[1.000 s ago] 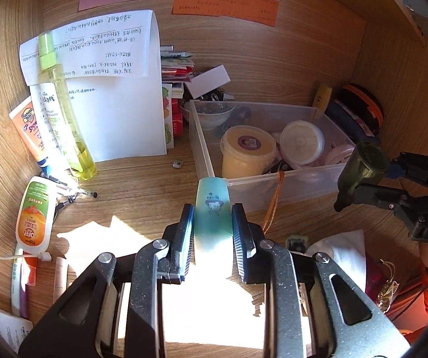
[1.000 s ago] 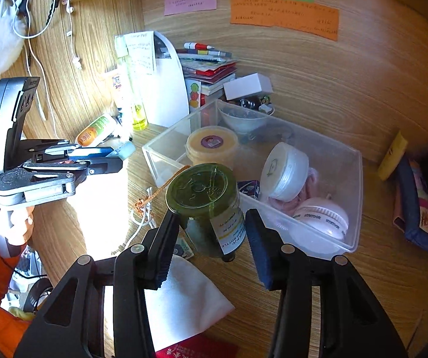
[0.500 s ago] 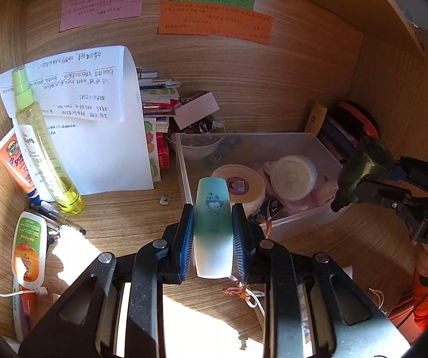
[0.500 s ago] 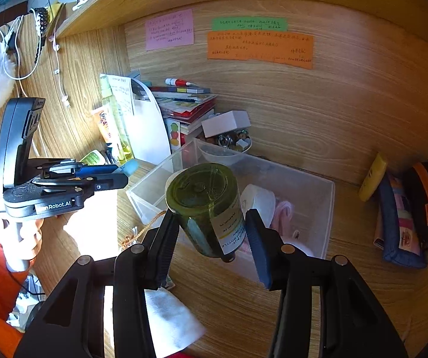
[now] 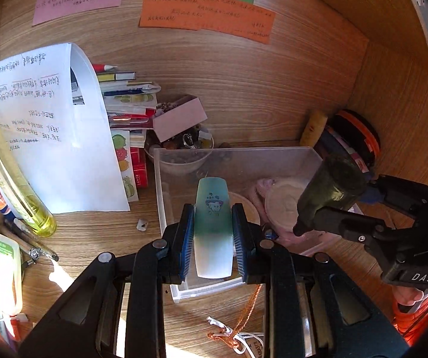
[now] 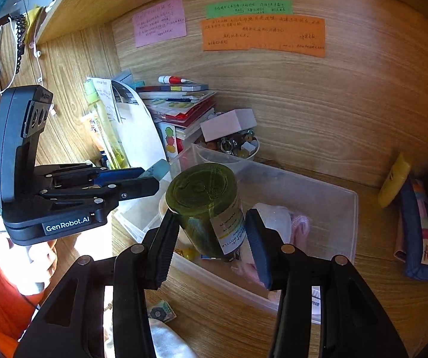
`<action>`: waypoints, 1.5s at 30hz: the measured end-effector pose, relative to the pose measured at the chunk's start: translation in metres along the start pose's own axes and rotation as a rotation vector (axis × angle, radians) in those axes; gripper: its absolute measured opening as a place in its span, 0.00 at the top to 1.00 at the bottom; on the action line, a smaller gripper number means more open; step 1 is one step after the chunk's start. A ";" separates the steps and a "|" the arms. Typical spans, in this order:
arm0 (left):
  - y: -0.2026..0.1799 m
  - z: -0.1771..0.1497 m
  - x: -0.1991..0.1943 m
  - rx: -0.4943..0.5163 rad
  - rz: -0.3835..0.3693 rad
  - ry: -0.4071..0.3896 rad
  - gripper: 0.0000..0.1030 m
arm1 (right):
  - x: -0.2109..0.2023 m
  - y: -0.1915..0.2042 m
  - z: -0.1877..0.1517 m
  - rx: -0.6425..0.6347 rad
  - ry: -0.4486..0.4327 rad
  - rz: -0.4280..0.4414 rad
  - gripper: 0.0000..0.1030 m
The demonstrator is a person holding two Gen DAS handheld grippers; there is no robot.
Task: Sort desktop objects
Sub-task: 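Carry the green bottle and mint case into the clear box and release both, then grasp the white drawstring cloth bag with the right tool while the left approaches the eraser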
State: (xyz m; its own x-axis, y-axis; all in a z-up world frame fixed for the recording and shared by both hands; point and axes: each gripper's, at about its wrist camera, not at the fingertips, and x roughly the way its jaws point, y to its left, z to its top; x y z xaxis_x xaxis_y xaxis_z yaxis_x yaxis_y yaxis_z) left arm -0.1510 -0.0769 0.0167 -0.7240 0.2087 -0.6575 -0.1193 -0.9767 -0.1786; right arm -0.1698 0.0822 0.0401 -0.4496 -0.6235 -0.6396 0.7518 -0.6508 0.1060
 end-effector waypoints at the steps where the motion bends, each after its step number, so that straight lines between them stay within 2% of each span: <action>1: 0.001 -0.001 0.002 -0.003 -0.006 0.005 0.76 | 0.003 -0.001 0.000 0.003 0.007 0.002 0.59; 8: 0.005 -0.004 0.011 -0.005 -0.016 0.023 0.76 | 0.029 -0.009 -0.004 0.027 0.072 0.020 0.59; 18: 0.002 -0.007 0.013 0.014 0.016 0.017 0.76 | 0.044 -0.008 -0.009 0.017 0.121 0.011 0.58; 32: -0.010 -0.008 0.000 0.063 0.029 -0.007 0.76 | 0.033 -0.001 -0.012 -0.026 0.130 -0.056 0.57; 36: -0.010 -0.012 -0.008 0.063 0.036 -0.012 0.76 | 0.021 -0.001 -0.016 -0.031 0.118 -0.074 0.45; 39: -0.010 -0.018 -0.015 0.064 0.049 -0.015 0.68 | 0.009 0.001 -0.021 -0.048 0.104 -0.081 0.36; 42: -0.011 -0.023 -0.023 0.069 0.061 -0.015 0.67 | -0.002 0.003 -0.026 -0.062 0.092 -0.089 0.34; 44: -0.012 -0.027 -0.027 0.071 0.069 -0.013 0.63 | -0.008 0.004 -0.030 -0.063 0.094 -0.087 0.28; 45: -0.012 -0.029 -0.030 0.074 0.077 -0.013 0.55 | -0.010 0.005 -0.032 -0.060 0.093 -0.085 0.23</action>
State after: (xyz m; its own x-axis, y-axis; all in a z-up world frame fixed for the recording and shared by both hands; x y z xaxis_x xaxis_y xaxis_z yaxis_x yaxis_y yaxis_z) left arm -0.1087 -0.0700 0.0174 -0.7413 0.1330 -0.6579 -0.1125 -0.9909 -0.0735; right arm -0.1461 0.0989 0.0230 -0.4680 -0.5226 -0.7127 0.7420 -0.6704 0.0043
